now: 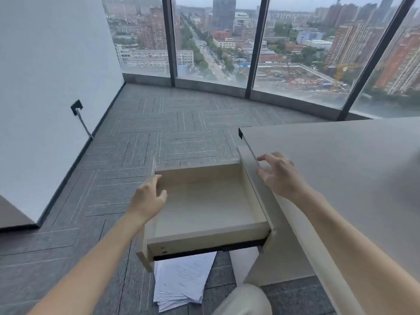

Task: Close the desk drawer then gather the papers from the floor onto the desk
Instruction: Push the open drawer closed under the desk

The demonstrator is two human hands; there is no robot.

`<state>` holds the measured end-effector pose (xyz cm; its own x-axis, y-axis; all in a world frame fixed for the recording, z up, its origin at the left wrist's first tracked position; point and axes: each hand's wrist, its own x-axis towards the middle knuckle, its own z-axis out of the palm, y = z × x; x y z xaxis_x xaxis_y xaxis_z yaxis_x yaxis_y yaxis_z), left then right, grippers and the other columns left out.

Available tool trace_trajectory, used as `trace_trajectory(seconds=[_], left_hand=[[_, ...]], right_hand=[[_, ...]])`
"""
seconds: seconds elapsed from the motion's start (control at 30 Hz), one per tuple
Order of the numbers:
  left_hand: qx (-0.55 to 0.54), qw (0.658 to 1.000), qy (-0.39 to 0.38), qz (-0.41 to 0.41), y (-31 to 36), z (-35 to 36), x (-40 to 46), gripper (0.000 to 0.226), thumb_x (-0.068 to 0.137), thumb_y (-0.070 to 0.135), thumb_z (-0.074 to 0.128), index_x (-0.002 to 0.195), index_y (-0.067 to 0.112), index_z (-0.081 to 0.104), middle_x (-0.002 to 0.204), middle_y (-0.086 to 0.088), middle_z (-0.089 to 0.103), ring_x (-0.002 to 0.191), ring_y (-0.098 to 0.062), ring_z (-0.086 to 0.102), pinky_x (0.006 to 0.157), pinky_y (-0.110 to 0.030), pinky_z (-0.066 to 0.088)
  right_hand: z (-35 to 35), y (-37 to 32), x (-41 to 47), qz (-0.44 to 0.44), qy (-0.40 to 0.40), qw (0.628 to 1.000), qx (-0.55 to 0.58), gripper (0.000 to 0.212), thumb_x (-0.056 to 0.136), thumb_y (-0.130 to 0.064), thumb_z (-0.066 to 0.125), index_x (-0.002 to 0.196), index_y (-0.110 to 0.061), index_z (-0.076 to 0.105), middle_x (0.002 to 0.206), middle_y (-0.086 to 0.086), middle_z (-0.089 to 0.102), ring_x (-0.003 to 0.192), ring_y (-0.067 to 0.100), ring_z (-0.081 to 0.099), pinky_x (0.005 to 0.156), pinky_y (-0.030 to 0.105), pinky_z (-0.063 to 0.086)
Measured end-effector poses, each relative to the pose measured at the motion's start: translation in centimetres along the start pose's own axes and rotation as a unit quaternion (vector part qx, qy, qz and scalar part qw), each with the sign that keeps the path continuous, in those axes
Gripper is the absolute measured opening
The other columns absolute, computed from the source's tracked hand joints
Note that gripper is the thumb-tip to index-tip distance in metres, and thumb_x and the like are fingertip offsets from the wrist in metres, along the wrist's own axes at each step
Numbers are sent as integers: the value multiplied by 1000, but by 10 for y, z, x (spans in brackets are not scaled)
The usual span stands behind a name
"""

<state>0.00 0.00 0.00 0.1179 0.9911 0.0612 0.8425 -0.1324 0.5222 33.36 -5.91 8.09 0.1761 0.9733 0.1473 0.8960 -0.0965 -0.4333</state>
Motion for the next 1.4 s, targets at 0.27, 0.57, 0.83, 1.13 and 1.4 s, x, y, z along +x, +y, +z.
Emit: trace_trajectory(seconds=[0.27,0.57,0.83,1.13,1.4], left_hand=[[-104,980,-7,-168,-18,0,26,51,98,26,44,144,2,40,147,-20,46,132,-34,45,107,-41,35],[-281,927,-7,-248,-48,10,37,49,84,12,34,120,23,65,130,-9,65,120,-34,58,103,-52,45],[-399,893,-42,-202,-13,31,33,48,91,-18,37,124,10,58,118,-7,64,95,-21,66,71,-34,57],[-464,858,-76,-208,41,79,49,24,95,-6,50,108,11,60,96,-6,72,52,-7,70,48,-24,57],[-504,828,-132,-208,84,114,63,22,91,-9,54,103,8,62,92,-12,72,54,-10,72,51,-26,58]], right_hand=[[8,7,37,25,-65,990,-122,55,93,-44,56,143,-22,47,152,18,40,142,37,35,120,49,22],[23,12,37,18,3,993,-114,42,90,-34,57,131,-24,58,141,12,52,134,35,42,117,45,24],[21,10,36,24,12,996,-91,38,88,-35,58,125,-25,61,137,9,55,131,34,46,114,44,27],[21,13,40,27,24,996,-78,39,85,-39,59,123,-28,62,135,6,58,129,31,48,113,43,29],[26,21,48,66,11,994,-81,58,84,-48,55,138,-27,53,151,16,42,146,37,29,123,51,12]])
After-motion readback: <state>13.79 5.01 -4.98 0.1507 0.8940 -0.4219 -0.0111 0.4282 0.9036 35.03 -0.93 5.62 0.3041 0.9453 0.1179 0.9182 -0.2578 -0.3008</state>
